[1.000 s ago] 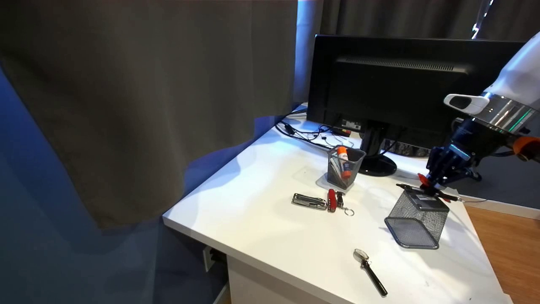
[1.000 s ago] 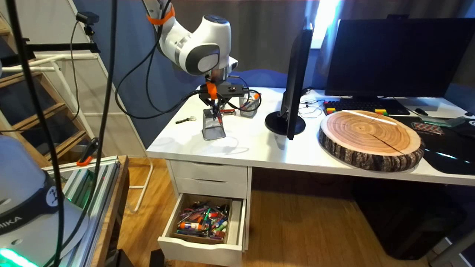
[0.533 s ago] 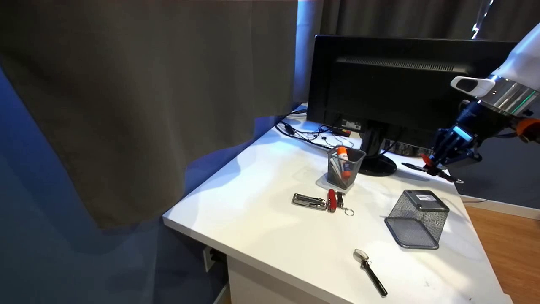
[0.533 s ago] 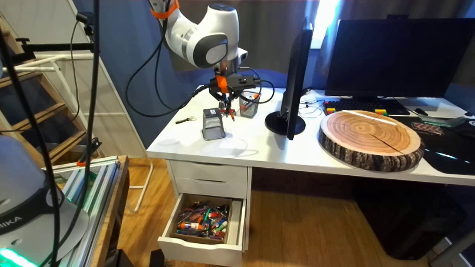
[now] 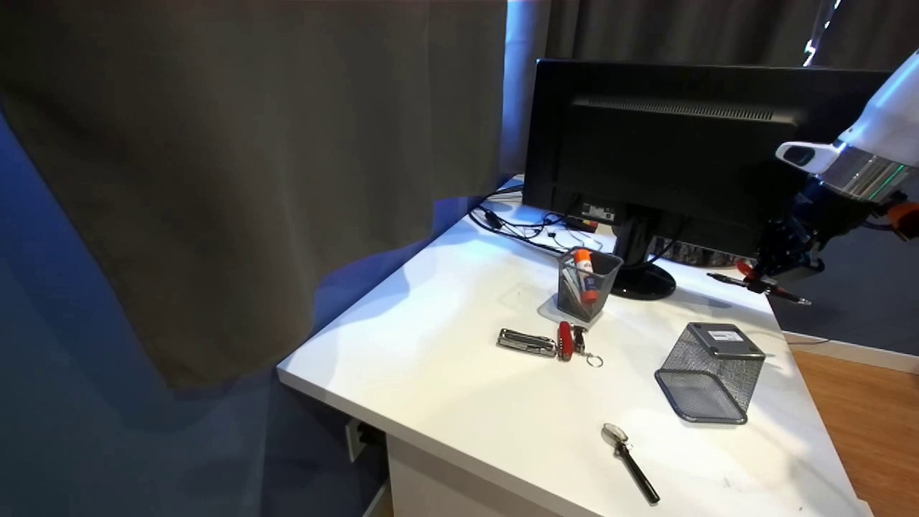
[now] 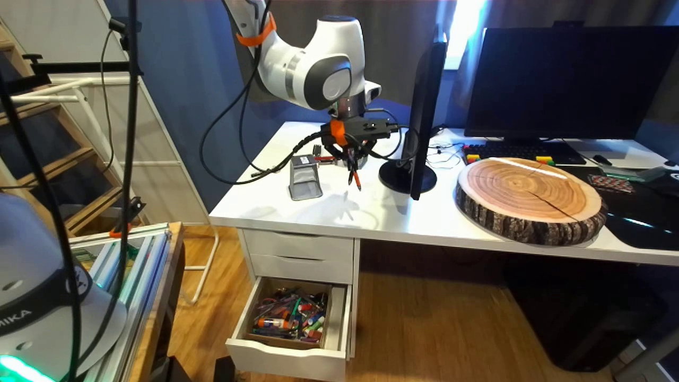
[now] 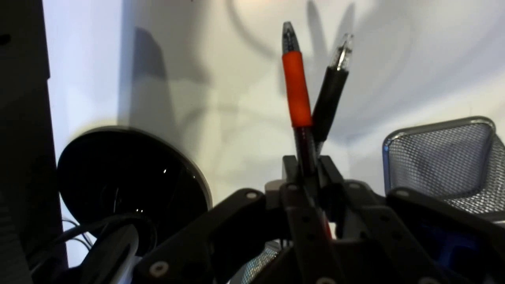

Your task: Remove the pens from the top of the pen holder, then set the pen holder upright

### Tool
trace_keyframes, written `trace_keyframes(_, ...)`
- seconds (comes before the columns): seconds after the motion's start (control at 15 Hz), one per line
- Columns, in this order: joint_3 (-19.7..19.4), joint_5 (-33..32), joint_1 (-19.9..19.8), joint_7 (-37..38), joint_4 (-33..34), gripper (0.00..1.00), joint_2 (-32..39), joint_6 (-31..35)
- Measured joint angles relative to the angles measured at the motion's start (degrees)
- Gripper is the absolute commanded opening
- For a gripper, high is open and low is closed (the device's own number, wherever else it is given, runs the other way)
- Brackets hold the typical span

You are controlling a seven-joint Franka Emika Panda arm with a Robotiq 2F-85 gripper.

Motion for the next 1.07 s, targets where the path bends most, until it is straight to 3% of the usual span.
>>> trace_keyframes(0.87, -0.3, -0.7, 1.7, 8.5, 12.9, 0.04, 14.6, -7.0)
trace_keyframes(0.93, -0.4, -0.8, 1.8, 8.8, 13.9, 0.11, 15.5, -7.4)
trace_keyframes(1.0, -0.4, -0.8, 1.8, 9.2, 14.7, 0.4, 16.3, -7.6)
trace_keyframes(1.07, -0.6, -1.0, 2.0, 9.8, 15.4, 0.4, 17.0, -7.6)
